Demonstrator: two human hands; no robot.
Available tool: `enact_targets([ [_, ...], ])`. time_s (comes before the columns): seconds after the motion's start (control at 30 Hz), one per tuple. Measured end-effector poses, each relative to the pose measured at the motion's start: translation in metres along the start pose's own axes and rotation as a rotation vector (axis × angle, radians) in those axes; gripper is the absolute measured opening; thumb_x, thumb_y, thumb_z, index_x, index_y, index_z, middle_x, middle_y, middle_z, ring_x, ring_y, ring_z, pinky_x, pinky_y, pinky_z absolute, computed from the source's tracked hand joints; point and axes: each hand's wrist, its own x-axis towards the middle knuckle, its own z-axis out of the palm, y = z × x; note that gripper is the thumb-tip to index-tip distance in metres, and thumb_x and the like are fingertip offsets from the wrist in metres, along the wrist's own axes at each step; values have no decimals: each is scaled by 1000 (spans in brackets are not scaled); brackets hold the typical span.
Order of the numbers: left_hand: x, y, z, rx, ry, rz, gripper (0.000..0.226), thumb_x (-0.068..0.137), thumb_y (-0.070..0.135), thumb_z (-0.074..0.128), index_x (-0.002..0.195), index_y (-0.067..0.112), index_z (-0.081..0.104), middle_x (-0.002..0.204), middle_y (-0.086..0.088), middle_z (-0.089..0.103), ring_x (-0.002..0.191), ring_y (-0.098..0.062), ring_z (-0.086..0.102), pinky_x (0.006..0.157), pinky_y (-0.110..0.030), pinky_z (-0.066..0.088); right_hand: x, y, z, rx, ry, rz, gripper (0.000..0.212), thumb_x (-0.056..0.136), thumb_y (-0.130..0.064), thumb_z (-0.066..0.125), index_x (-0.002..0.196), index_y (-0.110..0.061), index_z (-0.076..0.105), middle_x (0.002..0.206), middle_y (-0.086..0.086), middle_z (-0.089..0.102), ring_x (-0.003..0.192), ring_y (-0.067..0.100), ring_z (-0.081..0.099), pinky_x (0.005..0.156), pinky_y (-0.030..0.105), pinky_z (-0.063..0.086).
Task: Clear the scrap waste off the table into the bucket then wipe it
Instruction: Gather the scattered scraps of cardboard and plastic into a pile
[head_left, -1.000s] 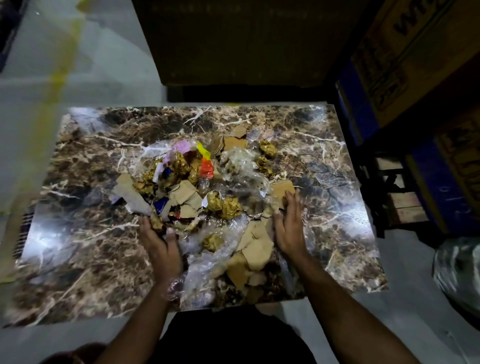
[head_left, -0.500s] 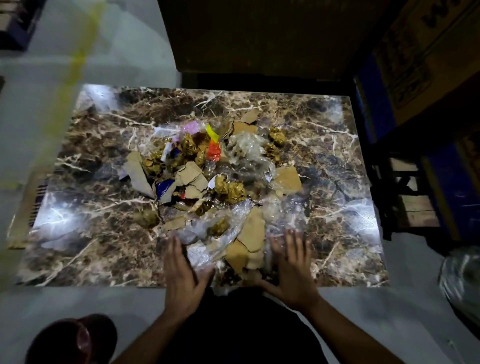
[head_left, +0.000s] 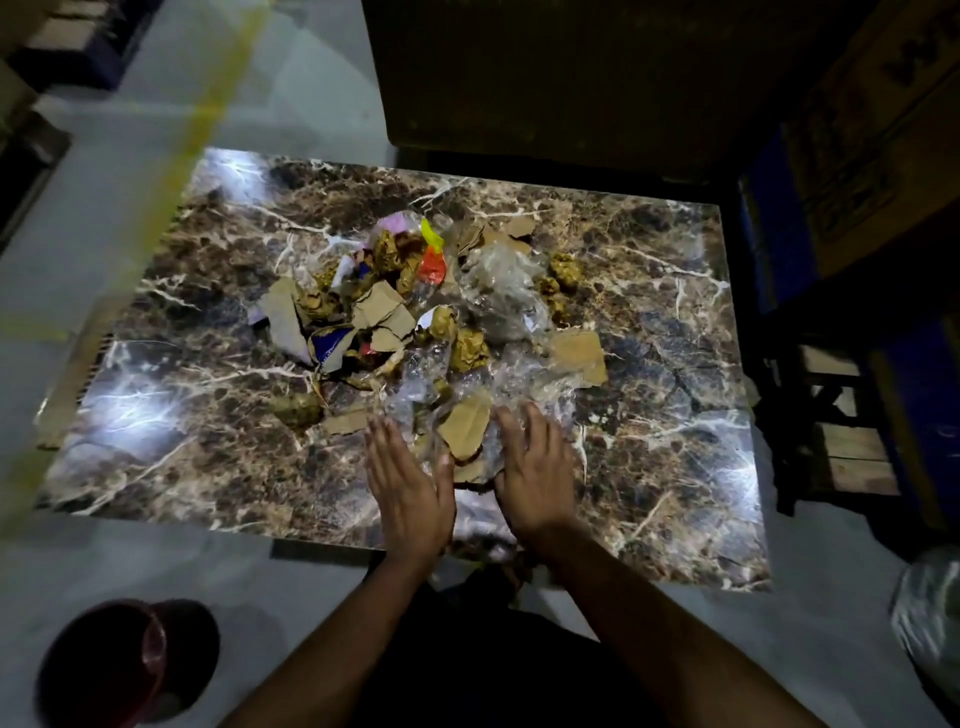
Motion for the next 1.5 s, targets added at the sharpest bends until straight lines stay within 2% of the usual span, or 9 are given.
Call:
enact_targets([
  [0.17, -12, -12, -10, 140, -15, 300, 96, 90, 71, 40, 161, 16, 6, 167, -23, -5, 154, -40, -2, 122, -53, -5, -9, 30, -17, 305, 72, 0, 71, 94, -9, 62, 155, -27, 30, 158, -1, 38, 140, 14, 38, 114, 34, 36],
  [0.27, -17, -17, -1, 229, -62, 592, 100, 86, 71, 52, 161, 23, 6, 166, -23, 8, 154, -40, 9, 120, -60, 6, -9, 35, -27, 488, 160, 103, 44, 96, -2, 60, 140, -6, 55, 139, 2, 55, 124, 6, 50, 106, 7, 28],
  [0.57, 22, 15, -11, 557, -292, 724, 69, 87, 72, 54, 148, 45, 37, 158, -9, 39, 124, -38, 53, 91, -54, 40, -11, 44, -37, 547, 270, 445, 55, 93, -30, 50, 125, 13, 61, 102, 32, 69, 95, 45, 67, 85, 45, 52],
  [0.8, 35, 24, -22, 613, -348, 762, 101, 57, 32, 92, 146, 32, 43, 144, -17, 53, 107, -42, 61, 77, -55, 53, -24, 57, -41, 653, 444, 432, 103, 88, -84, 27, 141, 1, 52, 102, 32, 71, 82, 47, 71, 77, 55, 59],
  [0.9, 43, 26, -23, 587, -306, 854, 97, 61, 38, 92, 145, 23, 45, 134, -21, 61, 95, -39, 66, 73, -49, 57, -24, 55, -55, 695, 581, 399, 86, 92, -71, 40, 121, 6, 67, 90, 25, 73, 75, 37, 71, 71, 48, 60],
  [1.03, 53, 39, -38, 503, -147, 1040, 87, 72, 36, 86, 143, 10, 43, 120, -22, 68, 78, -30, 69, 61, -38, 57, -14, 43, -85, 724, 773, 351, 51, 91, -36, 57, 81, 13, 69, 62, 9, 63, 45, 5, 51, 44, 12, 41],
  [1.27, 69, 75, -76, 280, 87, 1223, 65, 83, -2, 62, 144, 2, 41, 114, -20, 72, 83, -26, 73, 66, -37, 63, 20, 38, -106, 735, 780, 344, 40, 89, -33, 61, 56, -11, 51, 46, -12, 39, 33, -4, 39, 43, 25, 35],
  [1.37, 82, 95, -110, 143, 130, 1166, 71, 72, 2, 80, 138, 3, 55, 114, -19, 73, 86, -26, 74, 71, -34, 63, 35, 21, -127, 632, 754, 219, 47, 94, -51, 50, 86, -7, 67, 58, 13, 61, 48, 23, 61, 59, 36, 50],
  [1.5, 123, 97, -145, -94, 96, 975, 75, 74, 7, 83, 142, 13, 53, 114, -15, 73, 84, -20, 73, 77, -28, 61, 71, -3, -147, 489, 746, -28, 34, 92, -20, 61, 124, -11, 60, 105, 18, 74, 93, 26, 69, 94, 47, 52],
])
